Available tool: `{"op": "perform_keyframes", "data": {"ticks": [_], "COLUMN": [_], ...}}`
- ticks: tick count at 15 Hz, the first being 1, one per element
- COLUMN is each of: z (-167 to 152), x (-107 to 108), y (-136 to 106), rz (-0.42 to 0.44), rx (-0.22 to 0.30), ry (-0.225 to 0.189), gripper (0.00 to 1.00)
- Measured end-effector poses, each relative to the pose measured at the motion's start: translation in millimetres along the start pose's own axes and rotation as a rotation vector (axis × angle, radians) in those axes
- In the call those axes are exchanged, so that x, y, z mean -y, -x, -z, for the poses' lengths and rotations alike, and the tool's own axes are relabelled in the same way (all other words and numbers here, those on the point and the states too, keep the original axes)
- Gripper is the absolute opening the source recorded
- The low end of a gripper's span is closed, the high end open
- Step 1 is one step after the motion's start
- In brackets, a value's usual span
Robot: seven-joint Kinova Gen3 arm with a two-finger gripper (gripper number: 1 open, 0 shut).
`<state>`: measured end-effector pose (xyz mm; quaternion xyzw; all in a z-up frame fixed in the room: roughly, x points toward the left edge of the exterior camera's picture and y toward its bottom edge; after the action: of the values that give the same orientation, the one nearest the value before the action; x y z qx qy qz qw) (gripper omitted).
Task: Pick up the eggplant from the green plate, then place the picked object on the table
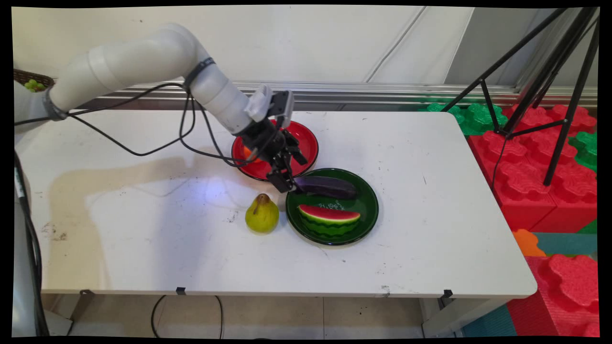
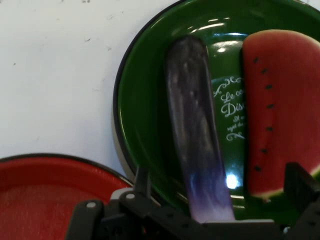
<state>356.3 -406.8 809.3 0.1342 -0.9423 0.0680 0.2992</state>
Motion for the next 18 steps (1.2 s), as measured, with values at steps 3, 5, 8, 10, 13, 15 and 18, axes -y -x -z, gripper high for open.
{"op": "perform_keyframes", "data": {"ticks": [3,5,8,10,13,15,18], "z": [-13.7,-21.7,-31.6,-38.0,-43.0,-45.9,-49.5], "x": [3.9,6.3,8.8,9.9,11.2,12.3,13.5], "y": [-2.9,-4.6,-7.0,-8.5,-10.3,-11.5,-12.7], "rz": [-0.001,-0.001,-0.002,-0.004,-0.005,-0.007,-0.011], "rx": [0.008,0.013,0.017,0.020,0.021,0.021,0.024], "ry": [0.009,0.013,0.019,0.023,0.026,0.027,0.031], "gripper": [1.00,1.00,1.00,1.00,0.00,0.00,0.00]}}
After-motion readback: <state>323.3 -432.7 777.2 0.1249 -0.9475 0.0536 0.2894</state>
